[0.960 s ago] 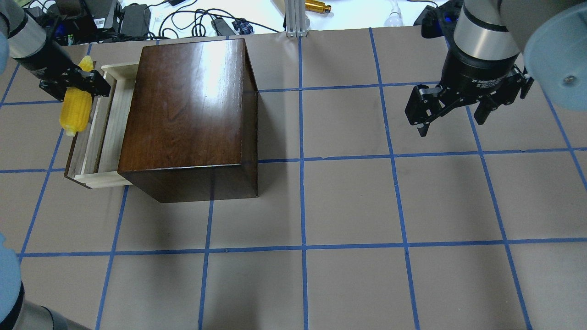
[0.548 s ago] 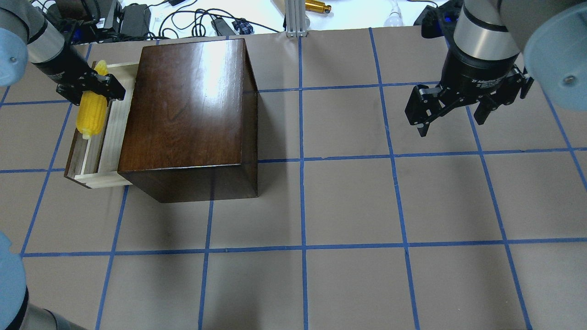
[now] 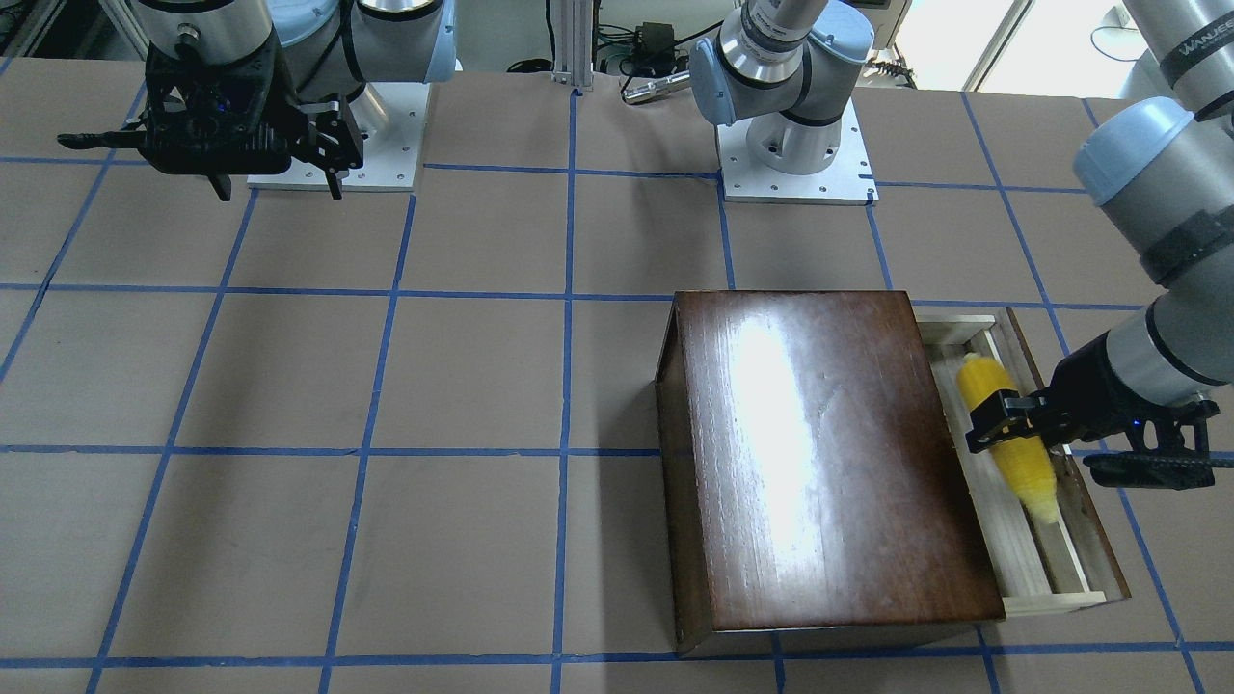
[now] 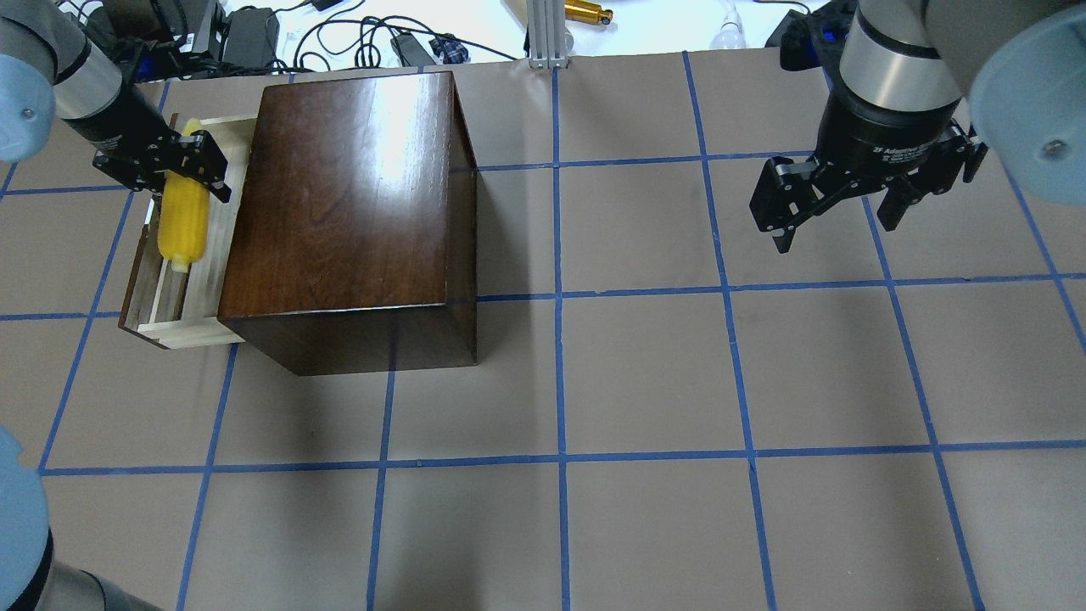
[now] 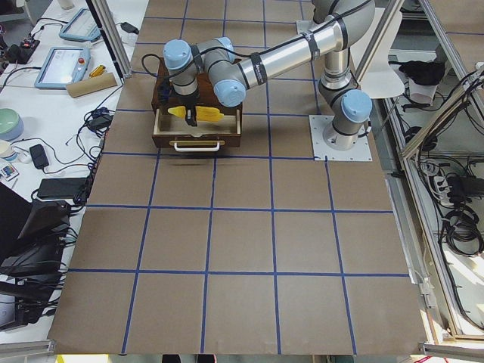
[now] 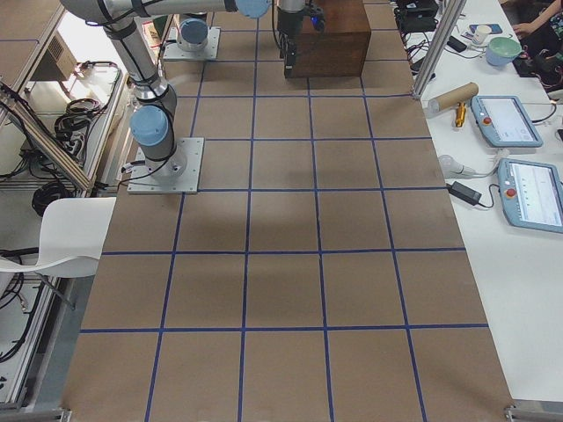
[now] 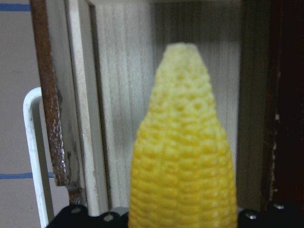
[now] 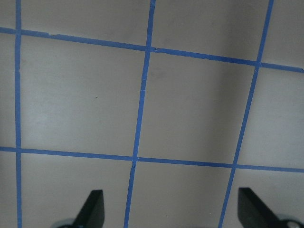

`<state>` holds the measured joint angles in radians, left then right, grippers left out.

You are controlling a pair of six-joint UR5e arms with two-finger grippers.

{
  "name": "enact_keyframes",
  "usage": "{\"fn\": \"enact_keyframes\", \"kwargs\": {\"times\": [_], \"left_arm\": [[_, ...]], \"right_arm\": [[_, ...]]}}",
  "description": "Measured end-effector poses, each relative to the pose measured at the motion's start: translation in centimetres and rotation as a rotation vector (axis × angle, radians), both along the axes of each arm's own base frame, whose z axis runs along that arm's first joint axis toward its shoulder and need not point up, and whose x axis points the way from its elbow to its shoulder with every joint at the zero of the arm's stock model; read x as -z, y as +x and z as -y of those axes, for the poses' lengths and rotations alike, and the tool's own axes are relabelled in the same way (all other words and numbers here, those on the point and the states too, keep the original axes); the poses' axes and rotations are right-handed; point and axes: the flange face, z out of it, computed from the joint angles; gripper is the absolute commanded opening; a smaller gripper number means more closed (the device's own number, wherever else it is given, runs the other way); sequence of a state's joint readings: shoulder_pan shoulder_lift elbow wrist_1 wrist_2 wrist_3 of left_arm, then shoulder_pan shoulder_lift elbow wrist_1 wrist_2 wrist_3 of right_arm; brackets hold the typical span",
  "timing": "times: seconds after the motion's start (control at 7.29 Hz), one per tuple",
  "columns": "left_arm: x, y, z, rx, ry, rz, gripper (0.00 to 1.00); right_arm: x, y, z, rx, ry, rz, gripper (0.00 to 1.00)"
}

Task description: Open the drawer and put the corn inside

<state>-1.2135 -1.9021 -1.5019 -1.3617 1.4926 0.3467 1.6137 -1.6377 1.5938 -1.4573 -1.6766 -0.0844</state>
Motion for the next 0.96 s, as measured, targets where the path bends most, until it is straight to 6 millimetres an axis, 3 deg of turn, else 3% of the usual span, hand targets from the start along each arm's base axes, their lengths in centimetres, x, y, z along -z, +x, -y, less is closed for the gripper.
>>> {"fn": "enact_keyframes", "kwargs": {"times": [0.27,0.55,0.69,0.96], "left_arm": [[-0.6,0.0,-0.1,0.000,-0.006,0.005,1.00],[-3.0,-0.8,-0.9,-0.005,-0.014,0.017,1.00],[-5.1,-2.1,-1.9,-0.026,-0.020,0.019,1.00],[-9.8,-7.8,-4.5,-0.058,-0.027,0.024,1.00]], "right_arm": [[0.0,0.0,0.0,0.000,0.000,0.001,1.00],[0.0,0.0,0.0,0.000,0.000,0.000,1.00],[0.0,0.0,0.0,0.000,0.000,0.000,1.00],[0.0,0.0,0.0,0.000,0.000,0.001,1.00]]}}
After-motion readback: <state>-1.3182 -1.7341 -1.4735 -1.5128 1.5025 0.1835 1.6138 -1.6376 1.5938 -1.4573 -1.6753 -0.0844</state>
